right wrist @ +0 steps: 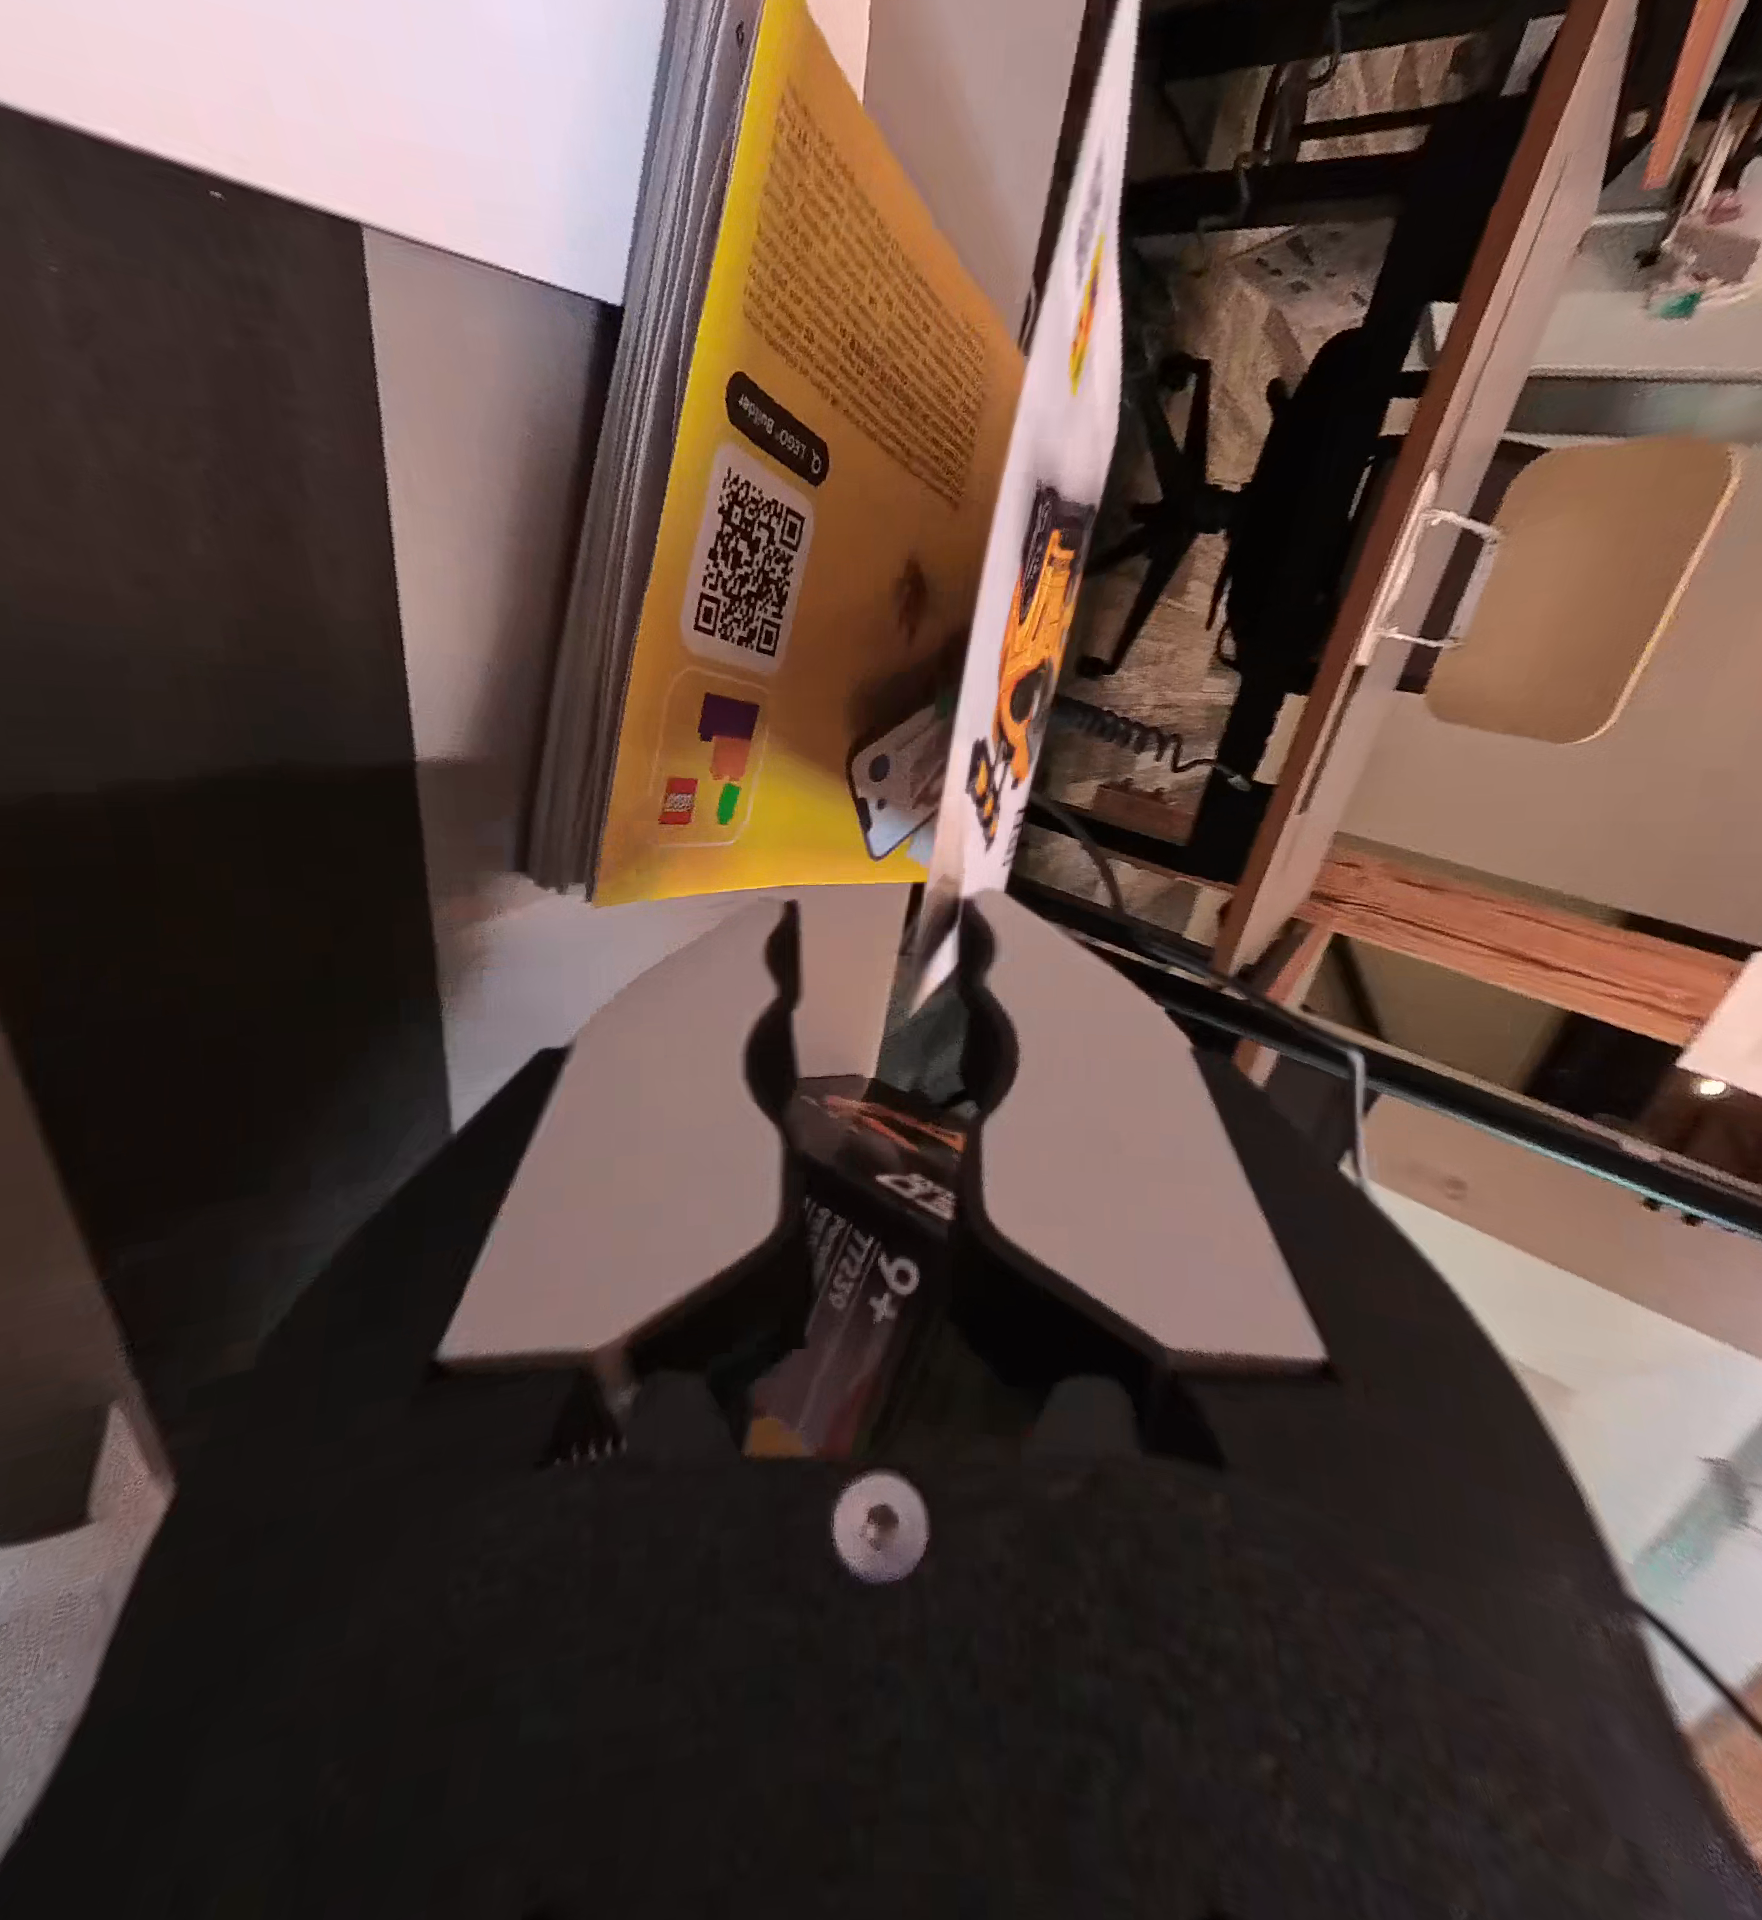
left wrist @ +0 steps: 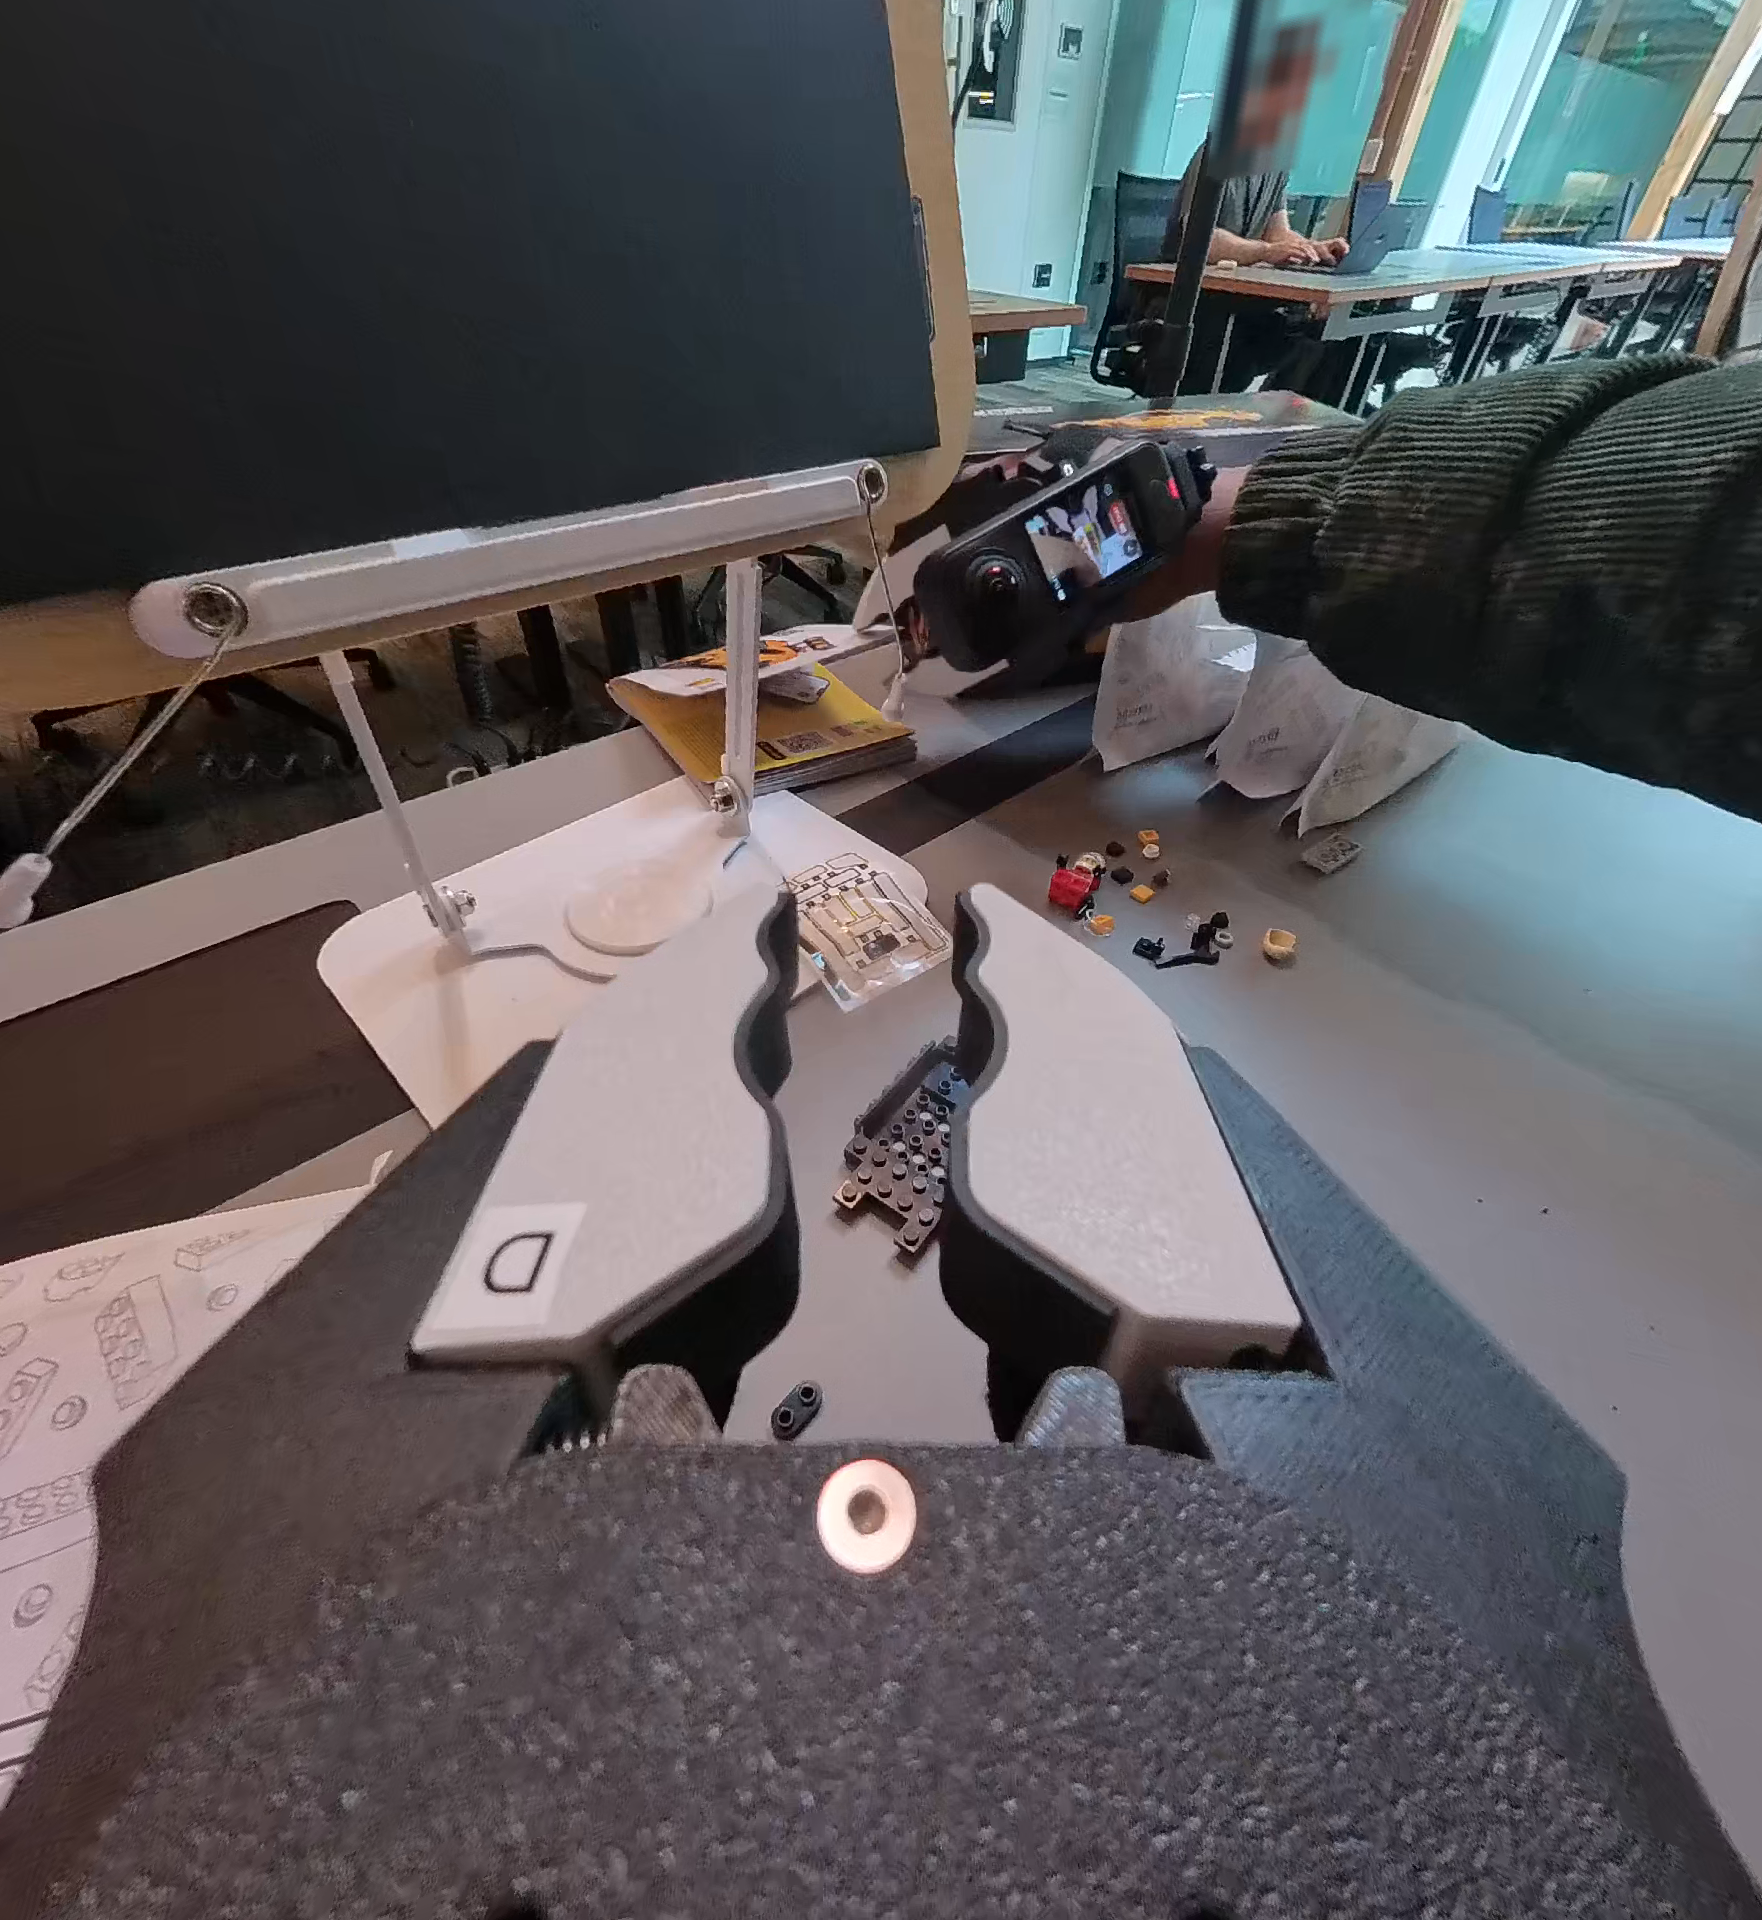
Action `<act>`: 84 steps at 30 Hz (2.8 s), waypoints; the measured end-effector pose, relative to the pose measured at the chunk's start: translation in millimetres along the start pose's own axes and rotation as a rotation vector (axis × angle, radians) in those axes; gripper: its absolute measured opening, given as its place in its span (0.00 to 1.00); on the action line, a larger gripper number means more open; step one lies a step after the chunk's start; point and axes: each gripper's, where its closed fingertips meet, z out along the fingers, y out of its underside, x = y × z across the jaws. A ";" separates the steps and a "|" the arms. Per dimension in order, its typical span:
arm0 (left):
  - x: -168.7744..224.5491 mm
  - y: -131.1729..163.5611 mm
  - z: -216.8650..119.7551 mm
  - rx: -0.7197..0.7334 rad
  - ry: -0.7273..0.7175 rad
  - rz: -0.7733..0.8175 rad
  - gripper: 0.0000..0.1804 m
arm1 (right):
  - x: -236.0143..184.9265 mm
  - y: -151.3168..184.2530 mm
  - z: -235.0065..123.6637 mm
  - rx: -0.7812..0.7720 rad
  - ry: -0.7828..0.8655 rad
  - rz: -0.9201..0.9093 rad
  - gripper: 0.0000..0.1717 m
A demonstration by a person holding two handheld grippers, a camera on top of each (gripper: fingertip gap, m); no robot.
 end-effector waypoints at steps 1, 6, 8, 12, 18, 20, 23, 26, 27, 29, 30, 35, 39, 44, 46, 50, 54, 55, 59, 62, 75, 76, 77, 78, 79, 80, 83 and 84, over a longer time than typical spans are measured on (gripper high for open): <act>0.4 0.9 0.3 -0.002 0.001 0.002 0.15 | 2.6 -1.2 0.7 -0.001 0.022 -0.016 0.07; 1.1 2.4 -0.7 -0.004 0.003 0.000 0.15 | 3.5 -4.7 -14.8 -0.005 0.060 -0.076 0.00; 1.9 1.1 -0.7 0.000 0.006 -0.001 0.15 | 5.1 -6.3 -30.9 0.005 0.090 -0.138 0.00; 7.0 -1.2 1.4 0.002 0.015 0.010 0.15 | 10.8 -7.1 -66.4 0.049 0.137 -0.152 0.00; 15.4 -8.9 0.6 0.013 0.020 0.037 0.15 | 27.3 12.2 -113.8 0.159 0.119 0.251 0.00; 17.7 -10.9 0.5 0.016 0.023 0.037 0.15 | 35.9 17.4 -128.8 0.220 0.106 0.434 0.00; 20.2 -12.8 -0.4 0.019 0.023 0.048 0.15 | 44.6 28.3 -142.0 0.261 0.086 0.655 0.00; 22.1 -13.8 -0.4 0.019 0.027 0.045 0.15 | 48.6 41.0 -149.1 0.275 0.037 0.884 0.00; 22.7 -14.0 -0.7 0.020 0.028 0.047 0.15 | 51.3 44.6 -152.7 0.297 0.026 0.969 0.00; 23.3 -14.0 -1.1 0.020 0.027 0.051 0.15 | 60.2 48.1 -163.8 0.379 0.003 1.125 0.00; 23.5 -14.0 -0.9 0.020 0.028 0.051 0.15 | 66.2 49.4 -170.5 0.420 0.006 1.168 0.00; 26.8 -14.6 1.4 0.016 0.035 0.058 0.15 | 100.6 51.7 -201.1 0.537 0.084 1.203 0.00; 28.8 -20.0 0.9 0.020 0.043 0.074 0.15 | 141.6 40.4 -234.0 0.641 0.143 1.149 0.00; 32.4 -31.5 -6.3 0.040 0.067 0.099 0.17 | 178.2 15.6 -283.0 0.763 0.159 1.042 0.00; 35.8 -34.9 -9.0 0.050 0.092 0.102 0.18 | 183.7 2.0 -306.9 0.816 0.140 0.961 0.00; 45.9 -41.0 -11.4 0.062 0.149 0.111 0.21 | 187.5 -15.3 -358.4 0.875 0.117 0.809 0.00; 63.0 -46.0 -8.7 0.068 0.224 0.103 0.25 | 184.9 -25.0 -410.6 0.929 0.059 0.704 0.00; 68.7 -47.5 -7.6 0.068 0.246 0.105 0.26 | 180.4 -29.6 -423.2 0.955 0.017 0.678 0.00; 99.7 -55.1 -1.9 0.060 0.356 0.120 0.31 | 156.2 -52.2 -464.0 1.061 -0.115 0.589 0.00; 130.2 -62.7 -1.7 0.061 0.468 0.102 0.35 | 133.6 -73.1 -484.1 1.151 -0.202 0.558 0.00; 165.9 -81.7 -35.9 0.160 0.641 -0.064 0.04 | 67.1 -117.7 -462.5 1.273 -0.325 0.749 0.28; 155.9 -85.5 -39.8 0.194 0.628 -0.098 0.03 | 52.0 -114.8 -453.7 1.252 -0.375 0.794 0.36; 146.3 -88.7 -43.8 0.222 0.616 -0.130 0.03 | 33.5 -111.7 -441.5 1.225 -0.417 0.835 0.43; 138.2 -91.4 -48.3 0.250 0.613 -0.155 0.03 | 11.6 -108.0 -426.1 1.188 -0.443 0.866 0.47; 130.8 -93.8 -52.6 0.278 0.609 -0.180 0.03 | -11.0 -103.6 -408.3 1.151 -0.459 0.905 0.50; 123.6 -95.8 -56.2 0.306 0.604 -0.206 0.03 | -33.6 -99.5 -389.6 1.117 -0.486 0.959 0.52; 108.1 -100.8 -65.4 0.376 0.638 -0.299 0.03 | -88.6 -93.6 -342.5 1.094 -0.567 1.172 0.54; 105.4 -102.1 -67.8 0.392 0.659 -0.329 0.03 | -100.8 -93.6 -327.1 1.085 -0.557 1.233 0.54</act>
